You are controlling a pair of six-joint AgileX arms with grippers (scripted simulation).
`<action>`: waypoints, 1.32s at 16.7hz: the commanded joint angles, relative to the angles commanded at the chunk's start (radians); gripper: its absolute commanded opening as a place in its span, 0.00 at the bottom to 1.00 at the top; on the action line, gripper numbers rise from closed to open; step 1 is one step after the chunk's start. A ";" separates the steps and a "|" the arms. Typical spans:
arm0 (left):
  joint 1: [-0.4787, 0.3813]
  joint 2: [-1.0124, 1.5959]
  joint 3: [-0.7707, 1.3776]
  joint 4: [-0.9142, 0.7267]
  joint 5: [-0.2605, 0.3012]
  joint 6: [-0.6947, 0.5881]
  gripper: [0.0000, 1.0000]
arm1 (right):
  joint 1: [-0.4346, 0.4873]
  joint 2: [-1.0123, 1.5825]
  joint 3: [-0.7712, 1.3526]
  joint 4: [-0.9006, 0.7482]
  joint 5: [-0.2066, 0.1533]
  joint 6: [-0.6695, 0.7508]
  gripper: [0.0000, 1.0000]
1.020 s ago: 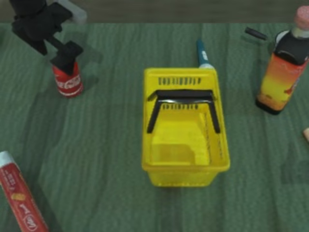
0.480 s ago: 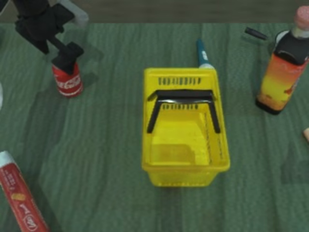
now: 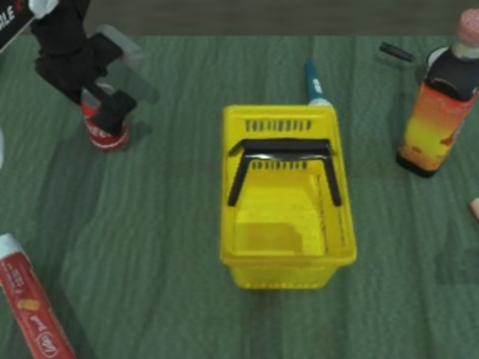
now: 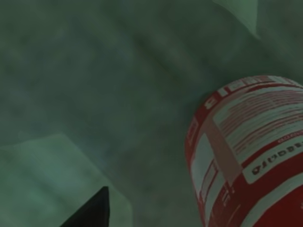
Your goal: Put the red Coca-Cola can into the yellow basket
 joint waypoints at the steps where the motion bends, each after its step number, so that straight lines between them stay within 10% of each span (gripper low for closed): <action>1: 0.000 0.001 -0.007 0.007 0.000 0.000 1.00 | 0.000 0.000 0.000 0.000 0.000 0.000 1.00; 4: 0.000 0.001 -0.007 0.007 0.000 0.000 1.00 | 0.000 0.000 0.000 0.000 0.000 0.000 1.00; 17: 0.000 0.001 -0.007 0.007 0.000 0.000 0.02 | 0.000 0.000 0.000 0.000 0.000 0.000 1.00; 22: 0.000 0.001 -0.007 0.007 0.000 0.000 0.00 | 0.000 0.000 0.000 0.000 0.000 0.000 1.00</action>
